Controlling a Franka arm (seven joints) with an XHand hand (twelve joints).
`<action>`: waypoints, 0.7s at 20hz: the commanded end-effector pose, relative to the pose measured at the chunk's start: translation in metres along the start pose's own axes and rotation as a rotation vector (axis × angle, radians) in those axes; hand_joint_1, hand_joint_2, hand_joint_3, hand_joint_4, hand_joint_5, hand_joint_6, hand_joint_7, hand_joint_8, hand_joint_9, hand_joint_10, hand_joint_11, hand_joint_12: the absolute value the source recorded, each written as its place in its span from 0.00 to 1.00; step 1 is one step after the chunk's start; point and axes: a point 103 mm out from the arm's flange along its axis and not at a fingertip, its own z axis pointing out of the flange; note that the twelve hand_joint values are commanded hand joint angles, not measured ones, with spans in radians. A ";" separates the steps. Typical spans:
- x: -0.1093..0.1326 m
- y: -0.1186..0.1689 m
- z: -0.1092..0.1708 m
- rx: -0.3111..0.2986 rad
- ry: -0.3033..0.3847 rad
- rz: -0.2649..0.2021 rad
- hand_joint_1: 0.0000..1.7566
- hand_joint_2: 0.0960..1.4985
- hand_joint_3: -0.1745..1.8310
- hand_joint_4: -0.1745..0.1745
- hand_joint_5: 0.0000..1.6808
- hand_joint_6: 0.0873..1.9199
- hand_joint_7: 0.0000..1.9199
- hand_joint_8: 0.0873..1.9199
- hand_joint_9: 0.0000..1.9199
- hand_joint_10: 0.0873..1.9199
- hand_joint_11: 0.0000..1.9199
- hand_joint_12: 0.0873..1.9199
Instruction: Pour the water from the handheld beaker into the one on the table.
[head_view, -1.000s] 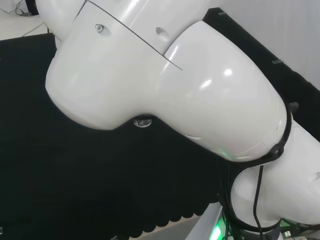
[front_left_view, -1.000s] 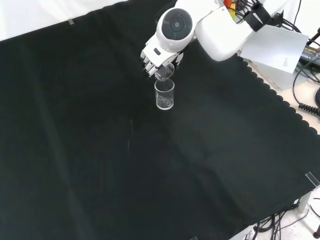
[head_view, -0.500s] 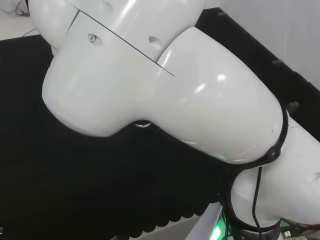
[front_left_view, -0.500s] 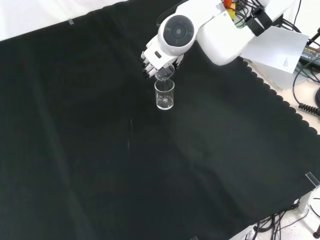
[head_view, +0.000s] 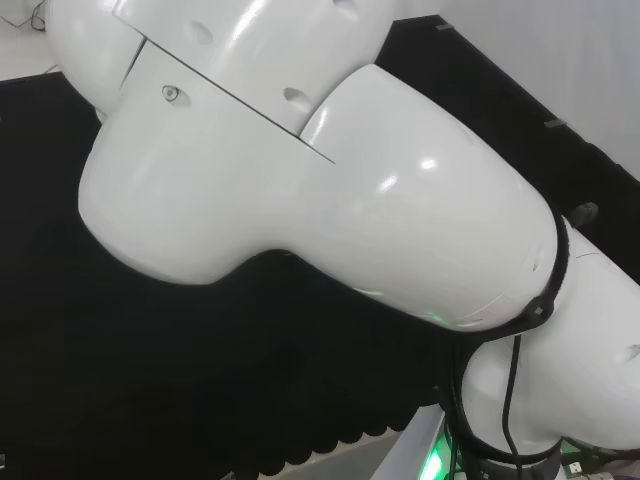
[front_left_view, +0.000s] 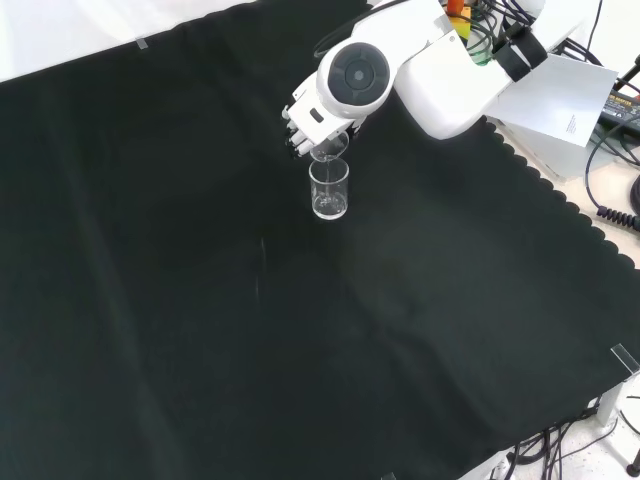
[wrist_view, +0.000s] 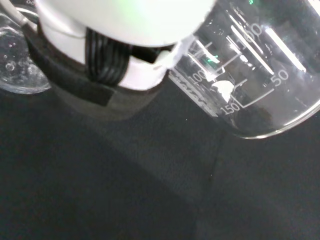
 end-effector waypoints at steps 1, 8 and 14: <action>0.002 0.000 0.000 0.017 -0.011 -0.002 0.82 0.43 0.31 0.00 0.84 0.10 0.73 0.13 0.82 0.01 0.73 0.24; 0.003 0.000 -0.003 0.020 -0.023 0.001 0.82 0.43 0.31 0.00 0.84 0.10 0.73 0.13 0.82 0.01 0.73 0.24; 0.006 -0.001 -0.008 0.021 -0.029 0.004 0.82 0.43 0.31 0.00 0.84 0.10 0.73 0.13 0.82 0.01 0.73 0.24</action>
